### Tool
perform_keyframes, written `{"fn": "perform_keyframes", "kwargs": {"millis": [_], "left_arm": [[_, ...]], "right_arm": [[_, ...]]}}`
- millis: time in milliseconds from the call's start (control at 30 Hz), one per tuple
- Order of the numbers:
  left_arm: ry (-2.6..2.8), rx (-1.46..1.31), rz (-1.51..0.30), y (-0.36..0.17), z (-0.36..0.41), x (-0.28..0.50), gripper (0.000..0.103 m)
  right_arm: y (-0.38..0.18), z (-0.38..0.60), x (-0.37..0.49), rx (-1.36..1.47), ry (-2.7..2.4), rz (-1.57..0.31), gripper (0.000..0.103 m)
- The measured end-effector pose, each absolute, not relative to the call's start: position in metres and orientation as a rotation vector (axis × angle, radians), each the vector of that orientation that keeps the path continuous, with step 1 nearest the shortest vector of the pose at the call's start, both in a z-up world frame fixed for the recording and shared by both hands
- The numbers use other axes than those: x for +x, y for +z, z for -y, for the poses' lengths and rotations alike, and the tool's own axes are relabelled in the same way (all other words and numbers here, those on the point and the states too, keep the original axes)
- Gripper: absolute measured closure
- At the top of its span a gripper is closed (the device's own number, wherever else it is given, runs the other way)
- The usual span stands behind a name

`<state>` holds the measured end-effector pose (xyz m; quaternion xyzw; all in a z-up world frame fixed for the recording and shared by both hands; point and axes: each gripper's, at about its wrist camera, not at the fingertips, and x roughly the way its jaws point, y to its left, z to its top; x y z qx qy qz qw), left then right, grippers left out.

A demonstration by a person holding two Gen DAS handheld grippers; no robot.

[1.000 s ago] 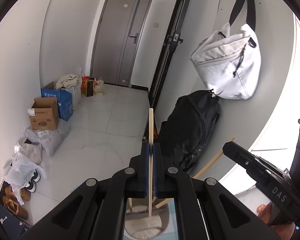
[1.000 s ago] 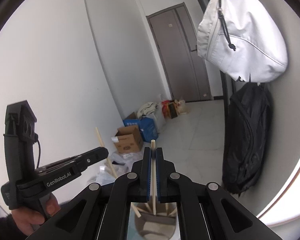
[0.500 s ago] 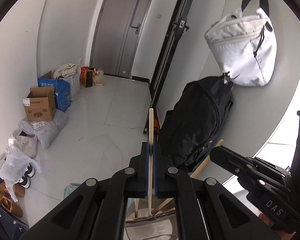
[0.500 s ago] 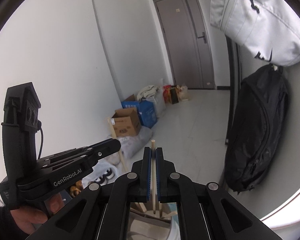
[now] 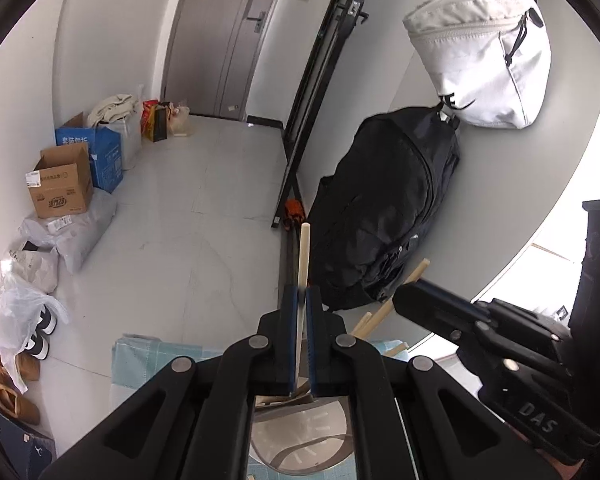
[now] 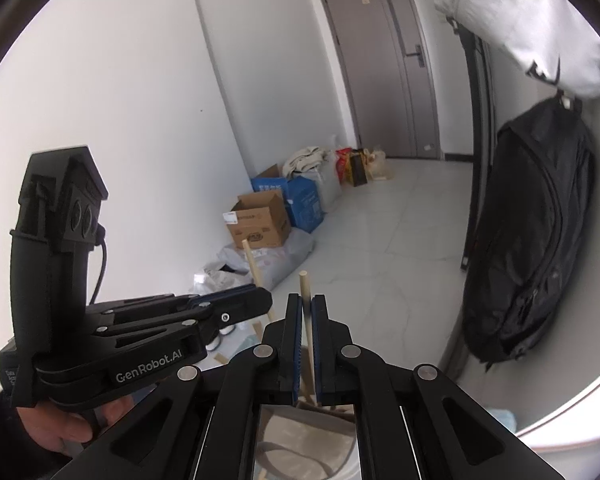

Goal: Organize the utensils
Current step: 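Lower the chopsticks into the holder and open both grippers, then raise both open grippers and move them back toward the chopstick bundle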

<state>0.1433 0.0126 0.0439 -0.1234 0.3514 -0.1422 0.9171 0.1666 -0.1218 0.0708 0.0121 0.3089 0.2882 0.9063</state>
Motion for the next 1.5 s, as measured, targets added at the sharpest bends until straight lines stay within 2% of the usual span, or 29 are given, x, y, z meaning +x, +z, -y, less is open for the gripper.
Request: {"fn": "perform_keyframes", "kwargs": {"millis": [567,667,767,900,1067,1133,1200,1267,1333,1400,1500], "left_arm": [[-0.464,-0.247,-0.846,0.040,-0.002,0.138,0.101],[-0.487,-0.253,-0.903,0.038,0.001,0.137,0.101],[-0.460,-0.257,-0.902,0.042,-0.003,0.128,0.100],[-0.410,-0.251,-0.880,0.047,-0.011,0.112,0.084],[-0.351,-0.247,-0.841,0.057,-0.022,0.097,0.075],[-0.303,-0.250,-0.800,0.064,-0.029,0.084,0.064],[-0.263,-0.257,-0.756,0.068,-0.034,0.073,0.045],[-0.220,-0.266,-0.716,0.071,-0.038,0.061,0.039],[-0.187,-0.273,-0.695,0.071,-0.041,0.052,0.039],[-0.158,-0.278,-0.685,0.069,-0.039,0.048,0.037],[-0.118,-0.256,-0.675,0.064,-0.036,0.038,0.030]], "right_arm": [[0.053,0.138,0.157,0.087,0.632,-0.674,0.095],[0.057,0.144,0.148,0.104,0.626,-0.666,0.084],[0.062,0.152,0.135,0.113,0.614,-0.647,0.079],[0.066,0.161,0.116,0.120,0.601,-0.633,0.068],[0.068,0.167,0.093,0.137,0.592,-0.616,0.066],[0.068,0.167,0.084,0.153,0.594,-0.608,0.062],[0.068,0.168,0.075,0.173,0.603,-0.598,0.055],[0.068,0.167,0.066,0.187,0.617,-0.592,0.048],[0.068,0.167,0.056,0.195,0.627,-0.578,0.040],[0.067,0.166,0.045,0.206,0.640,-0.563,0.027],[0.063,0.163,0.030,0.207,0.653,-0.544,0.019]]}}
